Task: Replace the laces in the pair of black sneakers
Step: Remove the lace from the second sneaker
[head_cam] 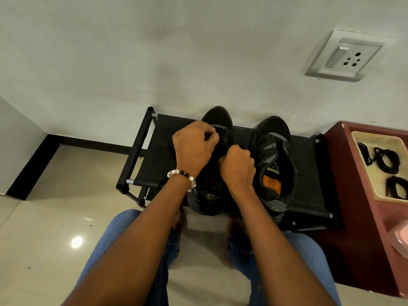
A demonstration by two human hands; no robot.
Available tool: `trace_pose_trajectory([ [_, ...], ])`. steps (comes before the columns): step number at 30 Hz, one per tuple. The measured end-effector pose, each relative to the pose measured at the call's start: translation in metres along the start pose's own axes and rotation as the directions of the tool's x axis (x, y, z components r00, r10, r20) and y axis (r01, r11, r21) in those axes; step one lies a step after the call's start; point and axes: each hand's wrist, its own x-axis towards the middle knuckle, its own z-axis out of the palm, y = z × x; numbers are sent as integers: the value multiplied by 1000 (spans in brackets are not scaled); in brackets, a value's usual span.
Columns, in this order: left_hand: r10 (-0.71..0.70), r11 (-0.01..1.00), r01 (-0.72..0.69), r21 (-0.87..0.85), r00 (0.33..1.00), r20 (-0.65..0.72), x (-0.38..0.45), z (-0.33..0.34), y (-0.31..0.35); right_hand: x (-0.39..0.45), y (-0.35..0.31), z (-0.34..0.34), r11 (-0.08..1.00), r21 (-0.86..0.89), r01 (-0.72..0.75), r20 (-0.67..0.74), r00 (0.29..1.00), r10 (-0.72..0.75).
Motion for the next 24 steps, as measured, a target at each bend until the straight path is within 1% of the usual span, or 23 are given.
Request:
trace_pose_trajectory([
  [1,-90,988,85,-126,995,-35,2,-5,2,0,0,0,1000,6,-2,-6,1000,2],
  [2,-207,940,186,-285,977,-47,6,-12,4,0,1,1,1000,14,-4,-9,1000,4],
  [3,-337,824,280,-492,941,-29,11,-19,6,0,1,1,1000,24,-5,-10,1000,5],
  [4,-445,629,327,-705,895,18,16,-29,8,0,1,1,999,34,-6,-11,1000,6],
  [5,-517,394,321,-861,852,80,20,-38,10,0,0,1,999,39,-8,-10,1000,9],
  [6,-554,195,280,-940,823,130,24,-46,10,0,-1,1,999,40,-12,-11,1000,12],
  [7,-573,71,242,-968,804,159,28,-52,9,0,-1,2,999,38,-14,-12,1000,14],
  [8,-585,18,225,-974,793,172,30,-56,8,1,-1,2,999,36,-13,-13,1000,14],
  [9,-585,39,240,-970,793,173,31,-58,7,1,-1,2,999,34,-12,-13,1000,12],
  [10,-569,131,280,-951,807,160,30,-56,6,1,-1,2,999,34,-10,-12,1000,10],
  [11,-525,288,329,-899,840,139,28,-54,6,0,-1,2,999,32,-8,-10,1000,8],
  [12,-453,489,364,-793,883,125,24,-50,7,0,-2,1,1000,27,-4,-9,1000,4],
  [13,-356,687,354,-634,925,132,20,-45,8,-1,-1,0,1000,16,3,-8,1000,-3],
  [14,-240,850,289,-440,957,165,16,-39,8,-1,-1,-1,1000,3,11,-6,1000,-11],
  [15,-136,956,188,-223,963,231,13,-31,7,-2,-1,-1,1000,-8,18,-1,1000,-18],
  [16,-67,998,69,4,951,302,9,-23,5,-2,-1,-1,1000,-15,26,4,1000,-26],
  [17,-38,979,-37,201,934,355,6,-16,6,-2,-1,-1,999,-19,30,8,1000,-30],
  [18,-28,936,-107,335,927,374,3,-11,6,-2,-1,0,999,-23,32,10,999,-31],
  [19,-17,902,-141,408,933,360,0,-7,9,-1,-1,0,999,-29,31,10,999,-31],
  [22,56,858,-188,479,959,277,-4,1,11,-1,-1,0,999,-44,27,11,1000,-26],
  [23,66,867,-186,462,962,264,-4,2,11,-1,-1,1,998,-50,25,8,1000,-25],
  [24,55,897,-159,413,966,254,-4,3,11,-1,-1,1,998,-54,24,2,1000,-24],
])
